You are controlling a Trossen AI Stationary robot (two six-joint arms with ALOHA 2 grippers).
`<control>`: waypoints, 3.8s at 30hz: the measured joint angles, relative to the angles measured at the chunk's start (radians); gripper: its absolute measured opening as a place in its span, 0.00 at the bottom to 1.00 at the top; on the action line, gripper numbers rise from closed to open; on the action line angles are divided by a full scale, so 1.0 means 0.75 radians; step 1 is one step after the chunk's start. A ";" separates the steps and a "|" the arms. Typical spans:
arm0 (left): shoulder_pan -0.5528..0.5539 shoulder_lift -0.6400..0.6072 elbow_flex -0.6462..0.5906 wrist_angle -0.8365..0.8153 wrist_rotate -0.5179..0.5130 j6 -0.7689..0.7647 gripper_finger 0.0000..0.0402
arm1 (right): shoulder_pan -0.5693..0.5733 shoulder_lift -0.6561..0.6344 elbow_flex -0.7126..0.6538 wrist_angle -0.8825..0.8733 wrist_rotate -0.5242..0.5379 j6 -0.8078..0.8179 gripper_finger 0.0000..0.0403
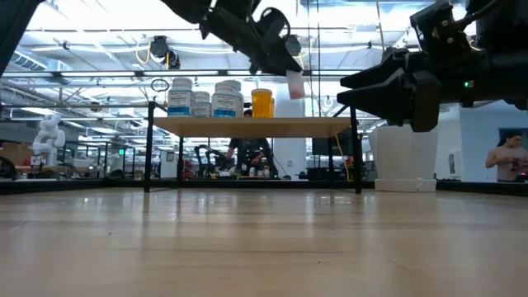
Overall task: Pick and place medicine bottles onto shelf by color
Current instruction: Put the transparent pill bottle on the shelf, then return to Home Position
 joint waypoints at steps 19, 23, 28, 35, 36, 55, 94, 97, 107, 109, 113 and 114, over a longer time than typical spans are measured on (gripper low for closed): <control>-0.001 0.111 0.054 -0.132 -0.009 0.025 0.39 | -0.001 0.000 0.000 -0.041 0.001 0.036 0.87; 0.000 0.111 0.054 -0.131 -0.045 0.024 0.42 | -0.001 0.000 0.000 -0.042 0.001 0.036 0.87; 0.000 0.111 0.054 -0.122 -0.104 0.011 0.56 | -0.001 0.000 0.000 -0.042 0.001 0.060 0.87; -0.012 0.075 0.052 -0.121 -0.108 -0.002 0.78 | 0.005 -0.001 0.000 -0.017 0.010 0.096 0.87; -0.021 0.049 0.052 -0.127 -0.114 -0.001 0.81 | 0.015 -0.011 0.000 -0.002 0.029 0.093 0.87; -0.193 -1.022 -1.045 0.466 -0.234 -0.012 0.56 | -0.027 -1.548 -0.042 -1.608 -0.313 0.885 0.65; -0.217 -2.205 -2.078 0.512 -0.313 -0.253 0.37 | -0.105 -2.177 -0.196 -2.035 -0.589 0.941 0.41; -0.217 -2.231 -2.079 0.452 -0.313 -0.251 0.37 | -0.105 -2.186 -0.196 -2.039 -0.590 0.932 0.41; -0.217 -2.312 -2.079 0.297 -0.349 -0.246 0.37 | -0.105 -2.188 -0.281 -1.951 -0.591 0.945 0.41; -0.217 -2.331 -2.079 0.272 -0.348 -0.250 0.37 | -0.105 -2.187 -0.300 -1.921 -0.586 0.943 0.41; -0.217 -2.366 -2.079 0.239 -0.333 -0.269 0.37 | -0.105 -2.188 -0.310 -1.927 -0.527 0.943 0.41; -0.217 -2.368 -2.078 0.235 -0.322 -0.271 0.37 | -0.105 -2.188 -0.310 -1.924 -0.525 0.943 0.41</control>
